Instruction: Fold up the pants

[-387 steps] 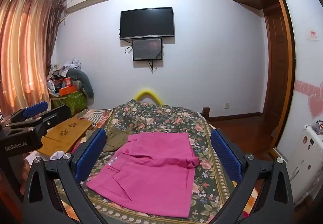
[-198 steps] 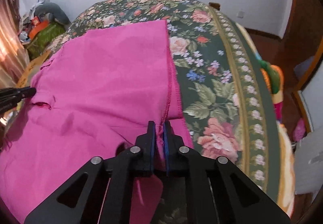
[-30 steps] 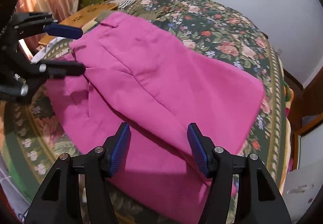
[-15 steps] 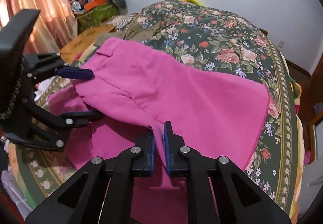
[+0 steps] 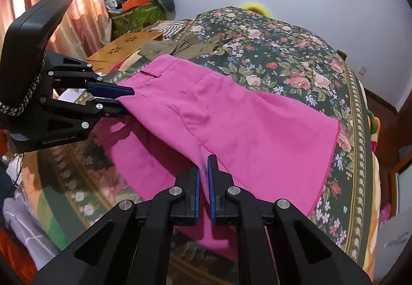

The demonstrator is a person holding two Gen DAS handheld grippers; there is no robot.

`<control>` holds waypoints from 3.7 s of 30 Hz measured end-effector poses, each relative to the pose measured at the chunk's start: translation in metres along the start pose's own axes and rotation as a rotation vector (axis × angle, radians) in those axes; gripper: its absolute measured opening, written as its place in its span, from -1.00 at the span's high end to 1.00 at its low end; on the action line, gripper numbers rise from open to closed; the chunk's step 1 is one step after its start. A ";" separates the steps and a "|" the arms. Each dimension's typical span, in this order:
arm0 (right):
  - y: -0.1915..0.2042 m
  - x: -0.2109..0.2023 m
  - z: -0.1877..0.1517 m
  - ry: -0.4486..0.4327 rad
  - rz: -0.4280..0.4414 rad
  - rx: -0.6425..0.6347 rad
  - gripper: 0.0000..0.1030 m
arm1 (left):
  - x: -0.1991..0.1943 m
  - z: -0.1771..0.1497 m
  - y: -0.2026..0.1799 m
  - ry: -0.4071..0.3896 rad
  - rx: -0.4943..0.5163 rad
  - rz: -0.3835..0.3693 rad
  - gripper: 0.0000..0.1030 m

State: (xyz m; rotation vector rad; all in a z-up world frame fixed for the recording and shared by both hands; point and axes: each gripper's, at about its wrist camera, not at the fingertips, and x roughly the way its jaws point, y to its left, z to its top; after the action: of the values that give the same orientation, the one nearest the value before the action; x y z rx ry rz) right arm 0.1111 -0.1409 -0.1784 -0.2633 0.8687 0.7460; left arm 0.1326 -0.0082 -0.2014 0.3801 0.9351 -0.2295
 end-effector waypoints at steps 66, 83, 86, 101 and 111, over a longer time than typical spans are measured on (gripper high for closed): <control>-0.052 -0.027 -0.069 0.085 -0.126 0.382 0.33 | -0.015 -0.054 0.064 0.071 -0.427 -0.038 0.12; -0.008 0.014 -0.030 0.084 0.006 0.291 0.27 | 0.007 -0.028 0.031 0.066 -0.321 -0.052 0.12; -0.012 0.010 -0.041 0.067 0.016 0.297 0.27 | 0.007 -0.038 0.031 0.045 -0.306 -0.047 0.09; -0.068 -0.022 -0.043 0.064 -0.081 0.375 0.25 | 0.002 -0.027 0.097 0.034 -0.434 -0.033 0.02; -0.131 -0.010 -0.007 -0.010 -0.155 0.405 0.18 | 0.043 0.025 0.144 0.032 -0.499 -0.048 0.02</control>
State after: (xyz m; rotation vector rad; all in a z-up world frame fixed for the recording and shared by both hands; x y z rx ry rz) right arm 0.1928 -0.2435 -0.1864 0.0335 0.9568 0.4144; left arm 0.2261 0.1111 -0.1920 -0.0988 0.9973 -0.0282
